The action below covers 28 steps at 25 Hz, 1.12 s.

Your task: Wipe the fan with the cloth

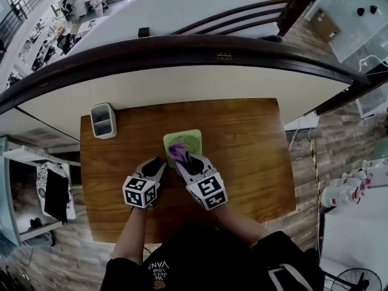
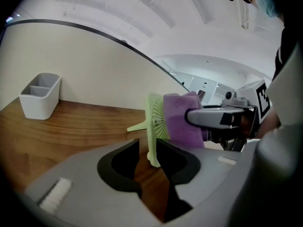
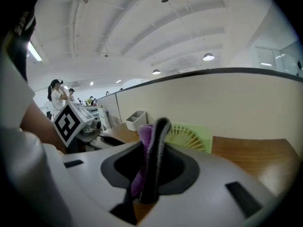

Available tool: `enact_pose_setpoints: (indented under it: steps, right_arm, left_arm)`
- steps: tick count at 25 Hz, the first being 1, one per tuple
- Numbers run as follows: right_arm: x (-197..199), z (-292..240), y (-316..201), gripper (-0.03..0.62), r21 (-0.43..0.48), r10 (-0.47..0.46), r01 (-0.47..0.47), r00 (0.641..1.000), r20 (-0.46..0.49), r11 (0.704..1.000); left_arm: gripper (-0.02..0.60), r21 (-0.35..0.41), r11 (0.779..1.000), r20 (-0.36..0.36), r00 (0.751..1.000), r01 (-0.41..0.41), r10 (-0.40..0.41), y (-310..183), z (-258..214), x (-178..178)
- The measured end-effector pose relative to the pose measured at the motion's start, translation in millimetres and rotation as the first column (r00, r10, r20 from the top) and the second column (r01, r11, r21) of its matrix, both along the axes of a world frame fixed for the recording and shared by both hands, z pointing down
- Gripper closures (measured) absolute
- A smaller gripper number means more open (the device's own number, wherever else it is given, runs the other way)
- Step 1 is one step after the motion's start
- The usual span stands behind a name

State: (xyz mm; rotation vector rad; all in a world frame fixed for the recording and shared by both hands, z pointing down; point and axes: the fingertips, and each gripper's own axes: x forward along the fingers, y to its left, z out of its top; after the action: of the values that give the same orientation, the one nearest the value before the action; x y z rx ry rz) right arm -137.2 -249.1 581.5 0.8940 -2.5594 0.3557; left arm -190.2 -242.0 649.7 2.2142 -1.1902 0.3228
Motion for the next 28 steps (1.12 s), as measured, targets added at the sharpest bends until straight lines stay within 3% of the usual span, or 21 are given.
enact_pose_setpoints:
  steps: [4, 9, 12, 28]
  right_arm:
    - [-25.7, 10.5, 1.6, 0.502, 0.017, -0.062, 0.062, 0.998, -0.017, 0.998]
    - [-28.3, 19.0, -2.8, 0.502, 0.01, -0.074, 0.074, 0.996, -0.048, 0.997]
    - [-19.3, 19.8, -5.2, 0.502, 0.02, -0.062, 0.063, 0.997, -0.042, 0.998]
    - [78.7, 25.7, -26.7, 0.502, -0.008, 0.171, -0.172, 0.983, -0.07, 0.985]
  left_arm:
    - [0.479, -0.022, 0.999, 0.001, 0.999, 0.033, -0.033, 13.7, 5.2, -7.5]
    - [0.482, -0.03, 0.997, -0.008, 0.997, 0.077, -0.077, 22.6, 5.0, -10.2]
    - [0.543, -0.04, 0.993, 0.003, 0.994, 0.108, -0.108, 24.4, 5.4, -13.6]
    - [0.569, 0.001, 0.994, -0.071, 0.992, 0.108, -0.108, 19.5, -17.6, 2.9]
